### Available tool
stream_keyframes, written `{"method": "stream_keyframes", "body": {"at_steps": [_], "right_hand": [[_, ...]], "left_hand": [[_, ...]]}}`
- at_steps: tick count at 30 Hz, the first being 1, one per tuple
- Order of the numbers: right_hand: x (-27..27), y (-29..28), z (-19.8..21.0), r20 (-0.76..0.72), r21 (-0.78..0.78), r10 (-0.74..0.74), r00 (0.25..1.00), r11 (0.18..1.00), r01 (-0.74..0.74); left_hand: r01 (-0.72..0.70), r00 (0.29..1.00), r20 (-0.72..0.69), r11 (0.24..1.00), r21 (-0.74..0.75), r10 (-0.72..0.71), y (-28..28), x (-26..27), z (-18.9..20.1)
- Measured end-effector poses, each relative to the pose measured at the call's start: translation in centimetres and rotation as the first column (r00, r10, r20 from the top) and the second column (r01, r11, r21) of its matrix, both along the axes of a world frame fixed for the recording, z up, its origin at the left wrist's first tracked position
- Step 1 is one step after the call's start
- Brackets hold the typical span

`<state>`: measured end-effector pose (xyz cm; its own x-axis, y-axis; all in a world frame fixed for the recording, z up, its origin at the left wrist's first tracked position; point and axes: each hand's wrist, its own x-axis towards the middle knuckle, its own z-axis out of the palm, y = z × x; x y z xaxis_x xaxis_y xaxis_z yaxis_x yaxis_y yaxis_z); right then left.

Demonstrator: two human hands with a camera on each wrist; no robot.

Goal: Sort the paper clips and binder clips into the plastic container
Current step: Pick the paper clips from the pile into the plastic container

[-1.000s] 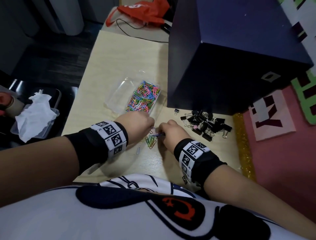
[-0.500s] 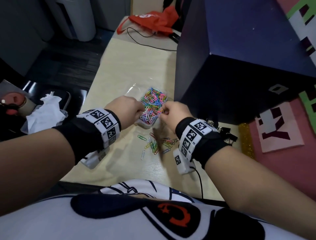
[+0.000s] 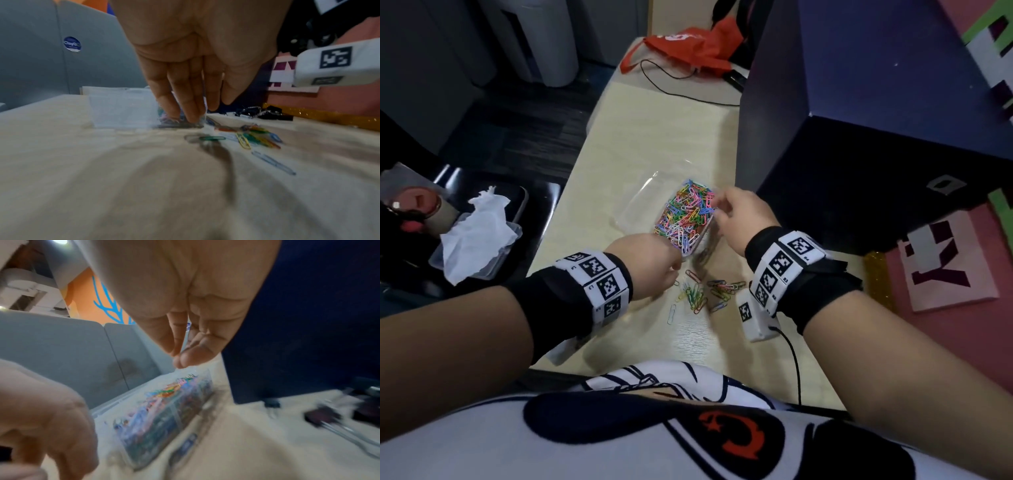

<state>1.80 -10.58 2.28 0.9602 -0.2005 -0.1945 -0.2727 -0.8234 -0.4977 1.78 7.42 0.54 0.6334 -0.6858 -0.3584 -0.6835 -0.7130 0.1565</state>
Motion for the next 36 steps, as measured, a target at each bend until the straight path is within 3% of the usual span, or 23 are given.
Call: {"method": "stream_keyframes", "body": {"at_steps": [5,9,12,14,19,23,26,28,36], "right_hand": [[-2.5,-1.5,-2.3,-0.396,-0.154,0.006,0.918,0.985,-0.072],[-3.7,-0.5,-3.9,-0.378,-0.082,0.183,0.908,0.970,-0.230],[-4.5,0.7,-4.8,-0.354,-0.095,0.370,0.859,0.900,-0.426],[-5.2,0.9,-5.2,-0.360,-0.142,0.417,0.835,0.860,-0.491],[-7.0,-0.6,-5.2,-0.255,-0.181,0.400,0.880,0.875,-0.450],[-6.8,-2.2,-4.6,-0.185,-0.112,0.202,0.962,0.968,-0.224],[-7.2,-2.6,-4.2,-0.355,-0.176,0.078,0.932,0.973,-0.148],[-7.8,-2.0,-4.1,-0.427,-0.209,0.076,0.901,0.961,-0.180],[-7.5,-0.2,-5.2,-0.280,-0.086,0.185,0.942,0.972,-0.217]], "left_hand": [[0.027,0.999,0.043,0.999,0.027,-0.028,-0.4,0.2,-1.2],[0.058,0.998,0.021,0.998,0.037,-0.058,-0.5,0.8,-1.8],[0.088,0.996,-0.045,0.990,0.111,-0.083,-0.4,0.6,-2.7],[0.111,0.993,-0.045,0.984,0.136,-0.106,-0.5,0.2,-3.1],[0.111,0.991,-0.094,0.986,0.127,-0.099,-1.1,-0.2,-3.2],[0.137,0.988,-0.091,0.986,0.093,-0.128,-2.0,-0.6,-3.3],[0.148,0.983,-0.124,0.987,0.068,-0.139,-2.5,-1.1,-3.2],[0.173,0.979,-0.131,0.979,0.112,-0.157,-2.8,-1.4,-3.3],[0.143,0.989,-0.043,0.978,0.154,-0.138,-3.2,-0.6,-3.3]]}}
